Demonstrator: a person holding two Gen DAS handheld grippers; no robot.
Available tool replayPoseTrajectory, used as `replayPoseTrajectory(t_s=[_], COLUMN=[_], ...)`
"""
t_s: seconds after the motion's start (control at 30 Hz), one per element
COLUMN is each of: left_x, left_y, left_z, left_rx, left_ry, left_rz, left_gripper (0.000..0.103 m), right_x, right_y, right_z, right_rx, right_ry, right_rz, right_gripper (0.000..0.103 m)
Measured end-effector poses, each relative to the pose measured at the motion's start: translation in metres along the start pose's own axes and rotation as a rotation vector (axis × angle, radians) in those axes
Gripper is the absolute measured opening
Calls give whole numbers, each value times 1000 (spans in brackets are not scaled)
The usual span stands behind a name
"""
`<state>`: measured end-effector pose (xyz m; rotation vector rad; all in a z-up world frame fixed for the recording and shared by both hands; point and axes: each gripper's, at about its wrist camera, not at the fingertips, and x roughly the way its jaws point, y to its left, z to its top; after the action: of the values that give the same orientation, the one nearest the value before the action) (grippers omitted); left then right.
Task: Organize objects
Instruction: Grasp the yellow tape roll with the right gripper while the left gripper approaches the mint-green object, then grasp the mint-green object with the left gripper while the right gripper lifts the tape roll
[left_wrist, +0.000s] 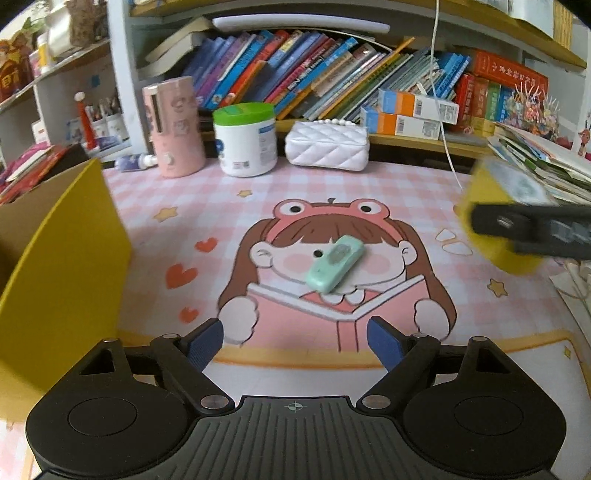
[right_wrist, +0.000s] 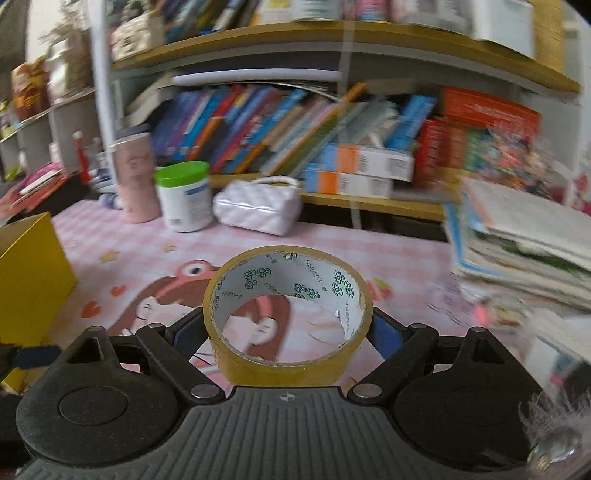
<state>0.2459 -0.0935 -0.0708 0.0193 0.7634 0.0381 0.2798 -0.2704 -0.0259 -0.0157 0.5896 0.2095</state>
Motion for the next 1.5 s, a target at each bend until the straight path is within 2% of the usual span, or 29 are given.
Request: replayPoseTrajectory(t_s=[0.17, 0.33, 0.6, 0.67, 0.73, 0.8, 0.97, 1.13, 1.27, 1.5], left_x=[23, 48, 76, 81, 81, 78, 56, 12, -19, -65], left_y=[-9, -20, -30, -29, -27, -27, -22, -12, -2, 30], left_z=[12, 22, 34, 33, 32, 30, 27, 25, 17, -8], left_rx=[0, 43, 68, 69, 66, 69, 42, 3, -13, -72], left_ry=[-5, 7, 12, 26, 15, 15, -5, -43, -65, -77], left_rz=[-5, 16, -35, -42, -43, -22, -18, -85, -110, -96], left_gripper=[75, 55, 53, 49, 32, 23, 23, 23, 23, 23], right_x=[-9, -14, -21, -21, -21, -22, -25, -26, -28, -39], right_y=[-10, -12, -18, -19, -19, -18, -14, 1, 19, 57], right_z=[-14, -22, -25, -25, -25, -26, -26, -28, -33, -41], right_rx=[28, 27, 27, 32, 34, 37, 40, 22, 16, -37], right_ry=[44, 56, 66, 72, 76, 77, 75, 97, 125, 142], right_rz=[-4, -15, -27, -28, -31, -37, -53, -76, -70, -52], right_gripper=[90, 90, 90, 90, 90, 90, 90, 90, 90, 90])
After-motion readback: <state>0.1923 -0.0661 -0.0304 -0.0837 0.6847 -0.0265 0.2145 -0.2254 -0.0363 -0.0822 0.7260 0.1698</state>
